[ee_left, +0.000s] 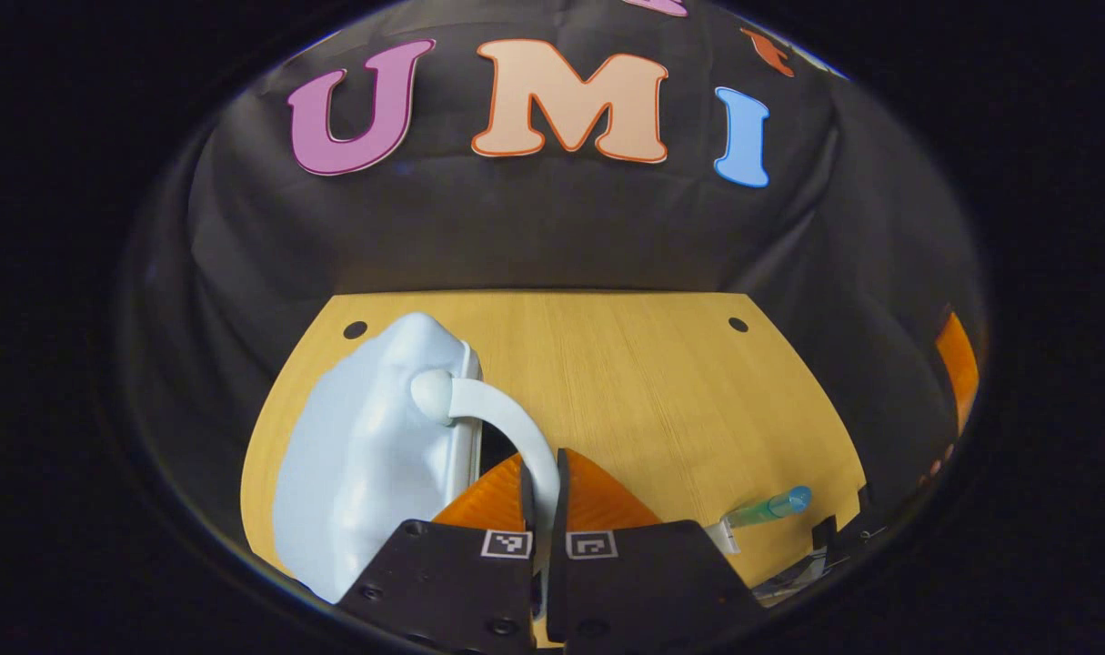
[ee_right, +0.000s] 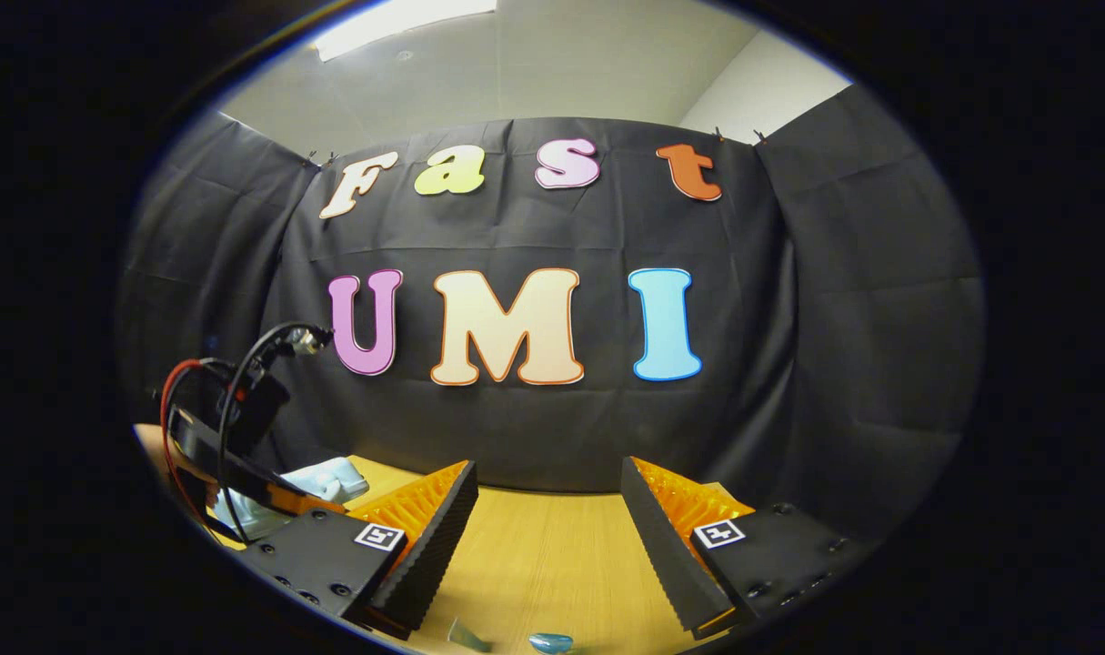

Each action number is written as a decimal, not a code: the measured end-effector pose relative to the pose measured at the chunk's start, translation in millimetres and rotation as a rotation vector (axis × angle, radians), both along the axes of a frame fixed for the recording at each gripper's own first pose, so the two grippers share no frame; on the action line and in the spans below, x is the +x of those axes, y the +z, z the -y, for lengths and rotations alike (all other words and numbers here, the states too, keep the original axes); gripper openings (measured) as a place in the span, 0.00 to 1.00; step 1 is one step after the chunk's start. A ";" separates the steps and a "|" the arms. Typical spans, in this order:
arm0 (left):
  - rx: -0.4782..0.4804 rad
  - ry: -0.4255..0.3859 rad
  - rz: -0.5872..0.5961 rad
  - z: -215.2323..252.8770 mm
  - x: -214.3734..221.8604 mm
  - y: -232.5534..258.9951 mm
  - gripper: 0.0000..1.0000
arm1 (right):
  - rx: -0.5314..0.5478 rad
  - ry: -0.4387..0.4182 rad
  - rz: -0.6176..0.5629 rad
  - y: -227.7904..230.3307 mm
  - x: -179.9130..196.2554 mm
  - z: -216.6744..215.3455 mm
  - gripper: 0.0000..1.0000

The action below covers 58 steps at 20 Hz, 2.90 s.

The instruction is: First open the suitcase, pack the skin care products into it, and then close the suitcase.

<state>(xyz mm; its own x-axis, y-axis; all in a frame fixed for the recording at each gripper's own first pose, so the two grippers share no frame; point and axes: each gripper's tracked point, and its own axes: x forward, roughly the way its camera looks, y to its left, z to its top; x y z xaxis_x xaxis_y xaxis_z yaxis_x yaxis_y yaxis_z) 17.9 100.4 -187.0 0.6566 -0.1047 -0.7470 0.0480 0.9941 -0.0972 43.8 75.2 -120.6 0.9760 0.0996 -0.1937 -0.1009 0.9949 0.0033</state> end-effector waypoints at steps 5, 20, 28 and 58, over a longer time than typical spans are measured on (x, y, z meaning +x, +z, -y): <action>-0.070 0.021 0.040 -33.7 0.9 35.1 0.00 | 0.019 0.011 -0.015 -9.1 7.8 -28.7 0.99; -0.009 0.107 0.172 -206.1 9.7 83.8 0.00 | 0.013 0.080 0.039 -0.5 22.4 -151.0 1.00; 0.030 0.232 0.192 -305.4 7.7 71.9 0.00 | -0.004 0.089 0.047 1.4 23.7 -186.6 0.99; 0.160 0.649 0.161 -490.8 -36.7 -74.4 0.76 | -0.087 0.080 -0.014 -19.0 18.6 -186.3 0.99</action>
<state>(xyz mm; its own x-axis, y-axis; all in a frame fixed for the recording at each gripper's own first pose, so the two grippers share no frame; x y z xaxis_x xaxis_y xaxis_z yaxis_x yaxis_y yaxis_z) -18.9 591.2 -261.4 0.6530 0.4509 -0.6085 -0.5603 0.8282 0.0123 62.4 261.5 -139.6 0.9628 0.1591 -0.2183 -0.1803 0.9803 -0.0806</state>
